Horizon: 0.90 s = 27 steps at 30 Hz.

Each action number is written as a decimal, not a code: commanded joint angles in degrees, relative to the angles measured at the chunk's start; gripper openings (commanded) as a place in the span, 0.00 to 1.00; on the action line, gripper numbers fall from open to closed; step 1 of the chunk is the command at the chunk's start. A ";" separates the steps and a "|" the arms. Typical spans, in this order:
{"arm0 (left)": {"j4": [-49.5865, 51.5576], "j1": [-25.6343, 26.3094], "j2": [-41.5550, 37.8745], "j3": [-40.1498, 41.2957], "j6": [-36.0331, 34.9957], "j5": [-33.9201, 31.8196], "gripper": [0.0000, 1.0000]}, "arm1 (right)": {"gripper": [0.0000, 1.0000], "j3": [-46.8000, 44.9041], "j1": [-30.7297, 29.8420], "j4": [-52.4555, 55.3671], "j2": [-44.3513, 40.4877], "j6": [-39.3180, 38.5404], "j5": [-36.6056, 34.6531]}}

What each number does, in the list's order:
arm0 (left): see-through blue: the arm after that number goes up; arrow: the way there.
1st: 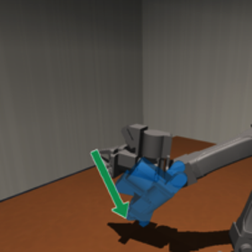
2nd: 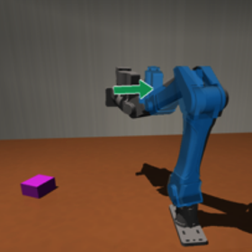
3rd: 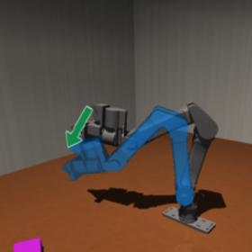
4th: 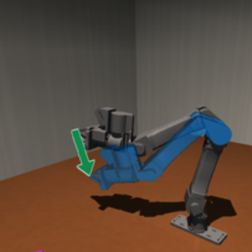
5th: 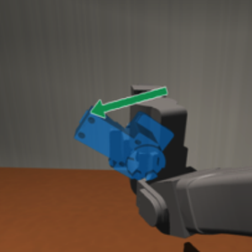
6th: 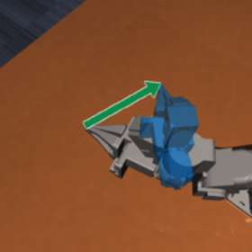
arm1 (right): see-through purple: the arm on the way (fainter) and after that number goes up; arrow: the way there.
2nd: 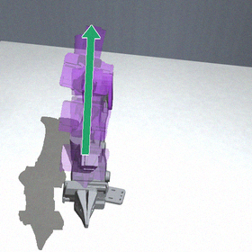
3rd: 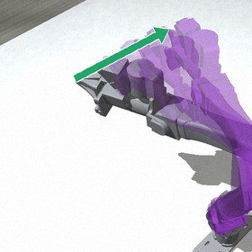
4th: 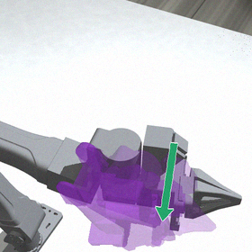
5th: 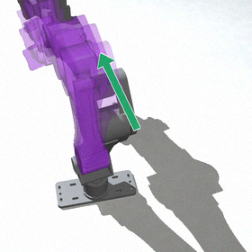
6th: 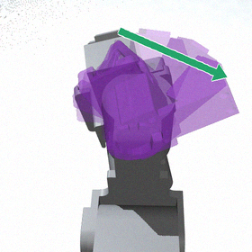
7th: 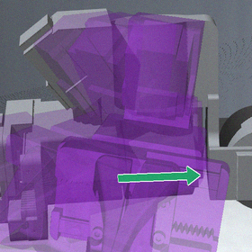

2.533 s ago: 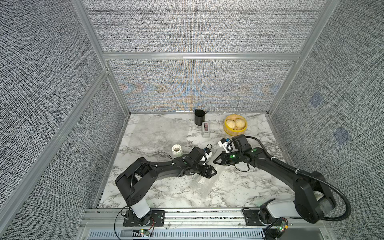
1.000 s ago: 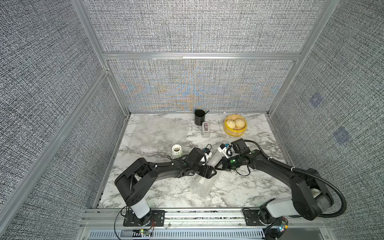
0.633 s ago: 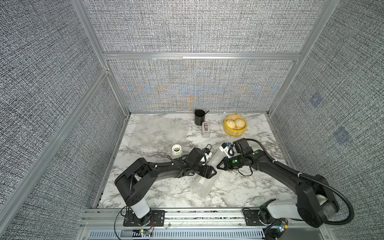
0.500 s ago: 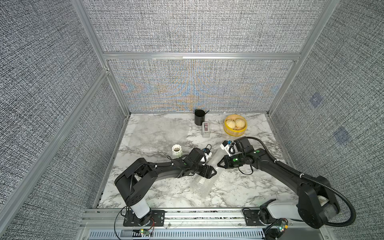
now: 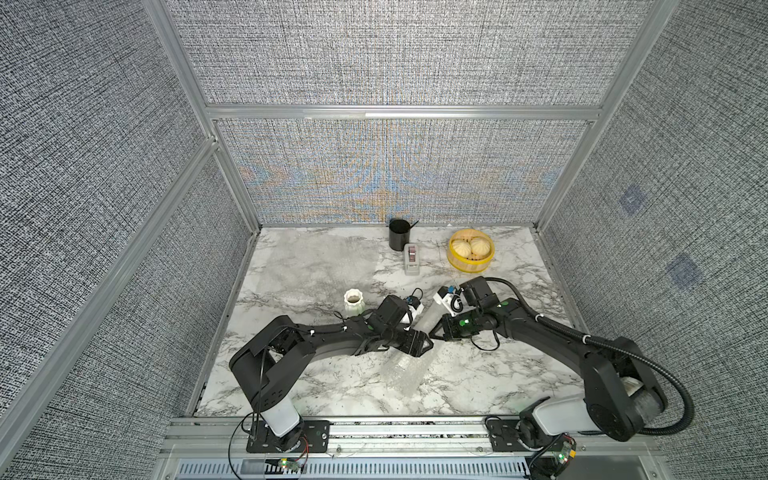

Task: Wrap vases in bubble wrap
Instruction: Stick the tape on the bubble wrap.

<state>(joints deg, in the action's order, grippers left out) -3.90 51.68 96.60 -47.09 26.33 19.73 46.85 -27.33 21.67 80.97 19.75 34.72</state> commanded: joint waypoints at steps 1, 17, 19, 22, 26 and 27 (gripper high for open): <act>13.17 0.17 0.80 0.77 -2.70 -3.22 0.44 | 0.00 1.60 0.36 -0.59 -2.99 1.43 -0.37; 13.46 0.17 0.93 0.42 -3.28 -3.86 0.44 | 0.00 0.50 0.88 -7.59 6.04 1.31 -2.34; 13.46 0.17 0.69 0.50 -3.31 -3.90 0.44 | 0.00 1.58 0.81 -6.72 4.24 1.21 -1.52; 13.31 0.17 0.80 0.11 -3.56 -3.95 0.44 | 0.00 2.09 0.84 -7.18 2.70 2.21 -2.55; 13.32 0.17 1.39 -0.82 -3.78 -3.97 0.44 | 0.00 1.75 0.83 -8.45 7.26 2.22 -1.77; 13.29 0.17 1.54 -0.91 -3.72 -3.99 0.43 | 0.00 1.27 0.83 -9.48 8.14 2.39 -1.66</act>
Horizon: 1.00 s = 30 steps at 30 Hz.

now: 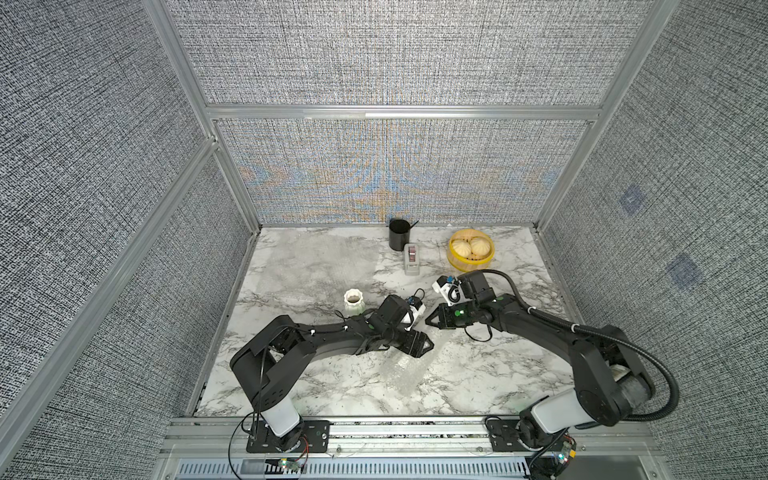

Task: Wrap vases in bubble wrap
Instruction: Stick the tape on the bubble wrap, then move the wrapped vase to the center of the board.

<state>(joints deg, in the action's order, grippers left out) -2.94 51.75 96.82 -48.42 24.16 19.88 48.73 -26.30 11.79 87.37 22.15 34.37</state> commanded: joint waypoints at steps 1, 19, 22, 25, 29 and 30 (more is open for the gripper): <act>12.24 0.11 1.30 0.48 -1.51 -4.04 0.43 | 0.00 -1.24 -0.17 -0.37 2.36 -0.09 -1.56; 11.31 1.98 5.53 -9.20 -0.10 -3.27 0.41 | 0.00 2.35 10.79 12.74 -15.76 -1.67 -7.28; 10.14 3.80 8.13 -14.13 0.63 -3.25 0.41 | 0.00 2.23 14.21 15.42 -18.45 -1.70 -9.07; 10.73 5.59 12.35 -21.91 1.56 -3.88 0.41 | 0.00 1.10 18.26 15.84 -20.88 0.00 -11.02; 10.81 7.44 17.97 -31.01 4.50 -5.95 0.39 | 0.00 -1.40 23.88 14.06 -23.70 2.59 -10.89; 10.92 7.56 19.37 -32.74 5.23 -6.42 0.39 | 0.00 -1.82 25.04 13.64 -24.26 3.00 -10.28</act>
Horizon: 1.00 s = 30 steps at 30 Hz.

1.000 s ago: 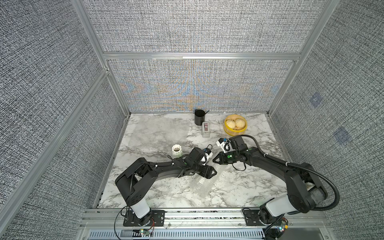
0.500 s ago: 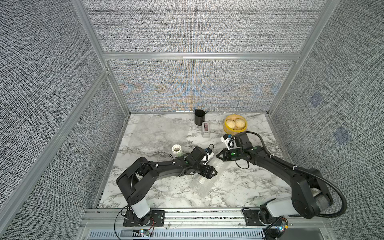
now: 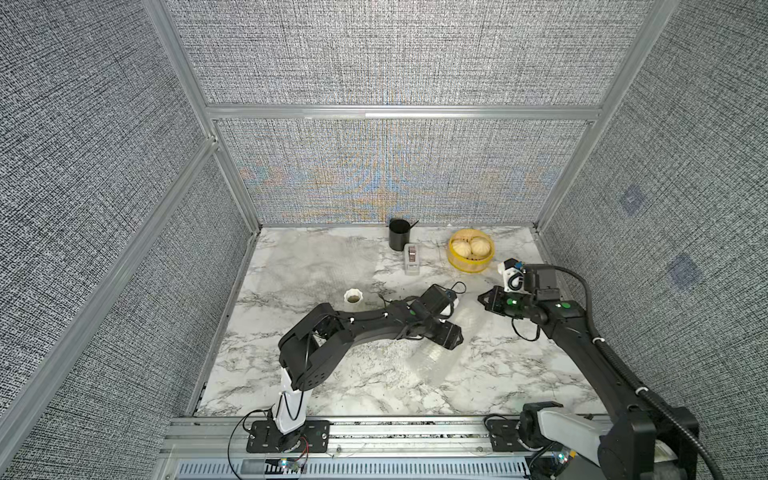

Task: Wrap vases in bubble wrap
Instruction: Move the wrapped vase to the center of the board.

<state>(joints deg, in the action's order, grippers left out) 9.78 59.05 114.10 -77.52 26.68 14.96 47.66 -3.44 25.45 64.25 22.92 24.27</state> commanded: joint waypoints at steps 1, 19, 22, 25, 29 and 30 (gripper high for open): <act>-1.39 0.46 3.47 -5.75 3.31 -1.88 0.39 | 0.00 -1.26 3.12 -0.63 -1.65 2.45 -0.21; 0.48 3.34 21.77 -31.40 18.06 -10.14 0.39 | 0.00 -3.80 13.51 -4.51 -0.98 4.33 -0.72; 1.62 3.36 24.13 -34.53 20.78 -10.74 0.40 | 0.00 -3.90 13.86 -4.95 0.02 4.02 -0.63; 2.94 3.95 24.92 -36.43 21.05 -12.29 0.45 | 0.01 -3.88 14.00 -4.94 0.76 3.72 -0.38; 6.53 4.17 26.18 -38.84 20.76 -12.93 0.56 | 0.04 -3.72 14.15 -4.64 1.40 3.25 0.51; 7.83 4.17 26.54 -39.81 20.30 -13.02 0.59 | 0.05 -3.74 14.13 -4.67 1.50 3.29 0.53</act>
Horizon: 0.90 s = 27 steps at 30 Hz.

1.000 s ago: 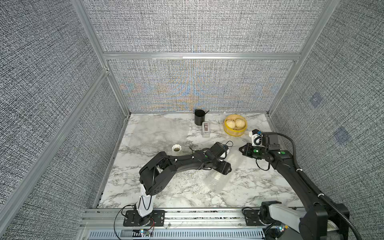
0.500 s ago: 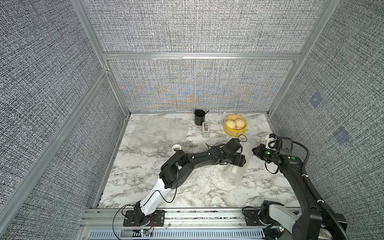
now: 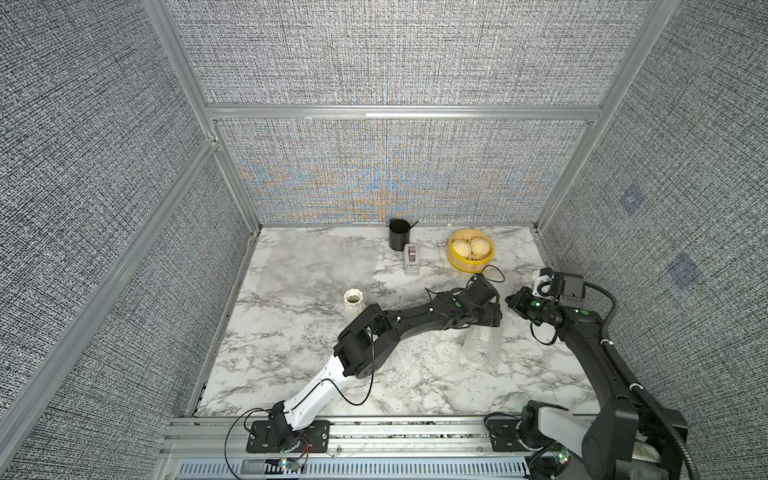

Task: Wrap vases in bubble wrap
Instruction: Move the wrapped vase to the center of the board.

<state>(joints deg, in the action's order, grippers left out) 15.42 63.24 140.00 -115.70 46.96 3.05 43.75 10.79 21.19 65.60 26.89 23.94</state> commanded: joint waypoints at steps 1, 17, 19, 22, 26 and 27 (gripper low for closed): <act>2.91 -0.09 0.66 -2.06 -0.33 -1.48 0.62 | 0.06 0.34 -0.14 -0.22 0.33 -0.67 1.12; 2.50 -0.55 -2.02 -2.21 -4.66 -4.09 0.99 | 0.35 4.14 -0.11 4.04 -1.39 -1.45 2.06; 2.95 -0.64 -2.66 -2.68 -5.16 -4.13 0.99 | 0.41 4.50 -0.08 4.19 -2.12 -1.23 2.33; 2.55 -0.75 -3.91 -1.66 -5.78 -4.61 0.99 | 0.48 6.05 -0.13 5.63 -2.53 -1.97 2.49; 4.00 -1.41 -6.33 -0.15 -5.63 -6.87 0.99 | 0.54 7.86 -0.10 7.03 -2.76 -2.44 3.10; 3.33 -1.82 -7.66 1.30 -5.65 -6.97 0.99 | 0.55 8.19 -0.23 7.15 -2.99 -2.54 3.82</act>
<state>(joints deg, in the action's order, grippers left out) 19.00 62.17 134.74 -115.81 41.98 -1.76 50.98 10.76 26.79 63.05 25.30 26.22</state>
